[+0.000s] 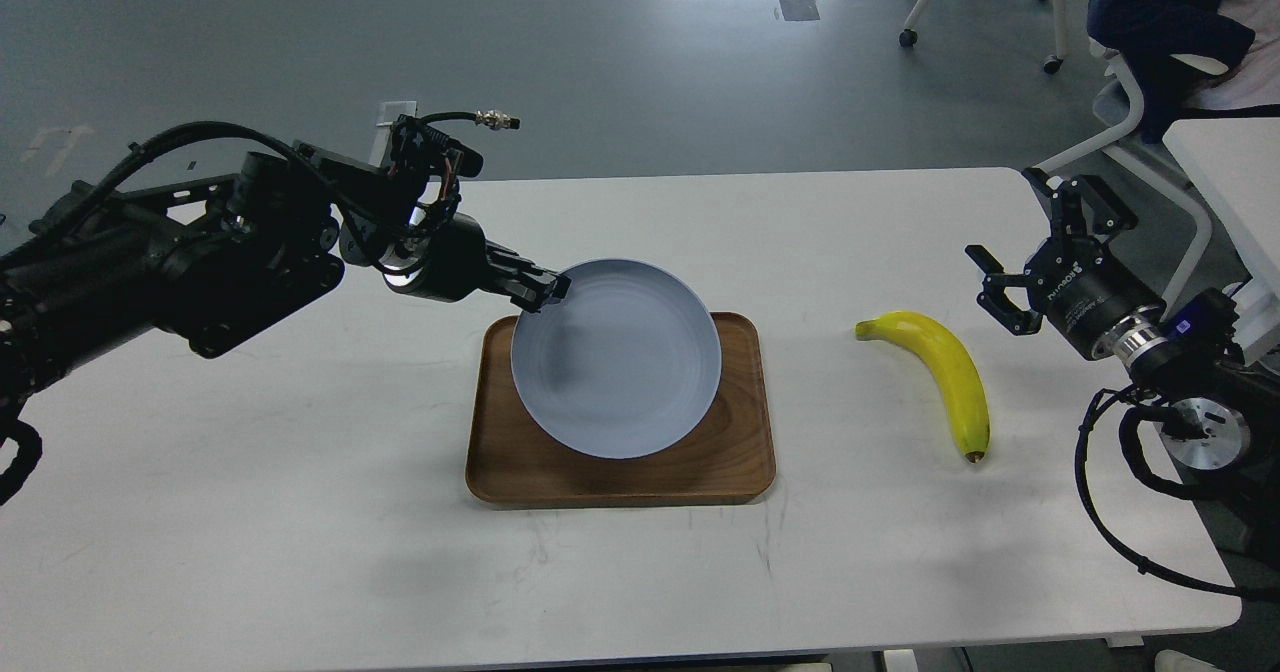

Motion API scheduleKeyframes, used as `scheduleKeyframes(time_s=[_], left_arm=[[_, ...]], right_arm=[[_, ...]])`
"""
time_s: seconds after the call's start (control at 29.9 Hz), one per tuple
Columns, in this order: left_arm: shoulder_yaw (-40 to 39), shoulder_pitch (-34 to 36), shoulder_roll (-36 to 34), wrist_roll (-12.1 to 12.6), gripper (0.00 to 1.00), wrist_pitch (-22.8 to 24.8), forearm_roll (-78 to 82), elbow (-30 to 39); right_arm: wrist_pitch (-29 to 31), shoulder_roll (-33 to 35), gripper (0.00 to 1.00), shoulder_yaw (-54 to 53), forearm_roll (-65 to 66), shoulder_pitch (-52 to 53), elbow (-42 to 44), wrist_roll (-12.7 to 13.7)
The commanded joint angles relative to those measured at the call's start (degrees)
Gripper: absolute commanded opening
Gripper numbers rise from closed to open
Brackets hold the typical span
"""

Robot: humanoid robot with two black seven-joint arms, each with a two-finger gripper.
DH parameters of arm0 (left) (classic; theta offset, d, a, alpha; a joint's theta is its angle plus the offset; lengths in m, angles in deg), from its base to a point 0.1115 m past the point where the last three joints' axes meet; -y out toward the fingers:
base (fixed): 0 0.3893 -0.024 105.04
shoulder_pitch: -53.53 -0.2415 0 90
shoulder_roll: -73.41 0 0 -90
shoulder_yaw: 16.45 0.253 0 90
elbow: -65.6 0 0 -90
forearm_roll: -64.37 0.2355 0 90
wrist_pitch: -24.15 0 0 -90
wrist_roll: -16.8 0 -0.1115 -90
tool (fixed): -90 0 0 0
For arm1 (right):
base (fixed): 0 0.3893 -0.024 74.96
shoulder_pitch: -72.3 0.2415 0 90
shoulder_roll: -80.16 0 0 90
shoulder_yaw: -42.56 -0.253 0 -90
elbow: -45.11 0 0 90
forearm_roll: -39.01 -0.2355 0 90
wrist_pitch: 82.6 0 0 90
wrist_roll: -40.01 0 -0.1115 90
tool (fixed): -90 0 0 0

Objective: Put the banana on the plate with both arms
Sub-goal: 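Carry the plate with the left gripper and lower it onto the wooden tray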

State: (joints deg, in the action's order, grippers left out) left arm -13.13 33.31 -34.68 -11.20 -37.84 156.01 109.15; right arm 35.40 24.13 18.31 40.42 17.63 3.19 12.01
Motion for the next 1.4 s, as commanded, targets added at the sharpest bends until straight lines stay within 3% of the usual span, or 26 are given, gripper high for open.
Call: scheduleKeyframes(time_s=[0.0, 1.3, 1.37], left_arm=[[0.37, -0.43, 2.80, 0.00, 0.00, -0.01, -0.14, -2.93], [1.60, -4.38, 9.84, 0.00, 0.00, -0.01, -1.20, -13.40], [1.51, -4.30, 9.84, 0.00, 0.15, -0.01, -2.07, -13.40]], right_arm=[[0.00, 0.22, 1.00, 0.00, 0.00, 0.00, 0.00, 0.00], [0.00, 1.02, 1.00, 0.35, 0.09, -0.61, 0.00, 0.00], [0.00, 1.02, 1.00, 0.35, 0.09, -0.61, 0.00, 0.00]])
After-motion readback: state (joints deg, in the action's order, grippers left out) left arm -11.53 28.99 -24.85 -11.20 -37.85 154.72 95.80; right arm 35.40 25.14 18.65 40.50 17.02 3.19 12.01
